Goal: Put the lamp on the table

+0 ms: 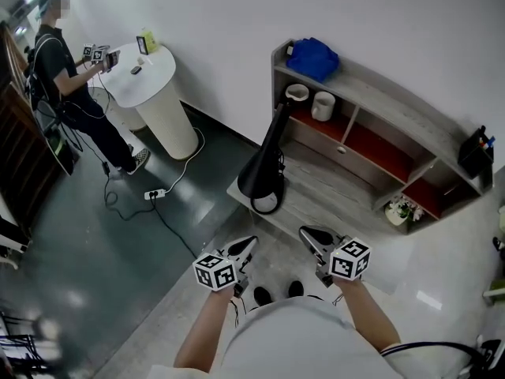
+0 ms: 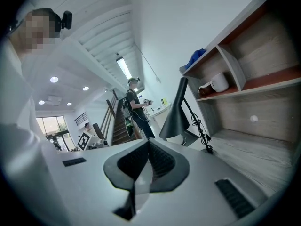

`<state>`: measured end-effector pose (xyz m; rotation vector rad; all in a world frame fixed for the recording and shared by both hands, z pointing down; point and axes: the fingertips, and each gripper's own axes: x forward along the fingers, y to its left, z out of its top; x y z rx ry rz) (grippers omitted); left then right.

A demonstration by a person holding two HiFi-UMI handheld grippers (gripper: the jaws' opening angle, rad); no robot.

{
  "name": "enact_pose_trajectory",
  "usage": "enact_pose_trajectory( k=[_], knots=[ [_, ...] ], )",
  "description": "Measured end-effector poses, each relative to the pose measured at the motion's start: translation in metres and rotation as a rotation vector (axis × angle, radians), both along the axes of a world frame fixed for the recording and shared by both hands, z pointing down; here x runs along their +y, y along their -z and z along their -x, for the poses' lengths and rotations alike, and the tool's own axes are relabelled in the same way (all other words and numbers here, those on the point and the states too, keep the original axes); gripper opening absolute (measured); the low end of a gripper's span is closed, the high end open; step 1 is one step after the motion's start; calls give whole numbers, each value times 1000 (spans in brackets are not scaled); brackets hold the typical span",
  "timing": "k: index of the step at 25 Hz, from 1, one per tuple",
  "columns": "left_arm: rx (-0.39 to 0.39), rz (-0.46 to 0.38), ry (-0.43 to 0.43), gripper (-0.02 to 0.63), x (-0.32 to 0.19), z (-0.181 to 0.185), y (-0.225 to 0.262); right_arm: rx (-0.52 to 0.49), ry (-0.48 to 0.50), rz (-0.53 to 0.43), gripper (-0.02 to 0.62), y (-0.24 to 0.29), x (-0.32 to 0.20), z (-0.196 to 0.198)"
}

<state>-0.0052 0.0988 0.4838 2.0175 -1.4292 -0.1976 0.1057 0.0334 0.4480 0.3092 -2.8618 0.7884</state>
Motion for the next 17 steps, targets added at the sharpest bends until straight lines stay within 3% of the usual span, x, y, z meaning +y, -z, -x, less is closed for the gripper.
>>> enact_pose_trajectory(
  k=[17],
  knots=[
    [-40,-41,-19,9,-2,-28,27,0,35,-24,17,10,6,-19]
  ],
)
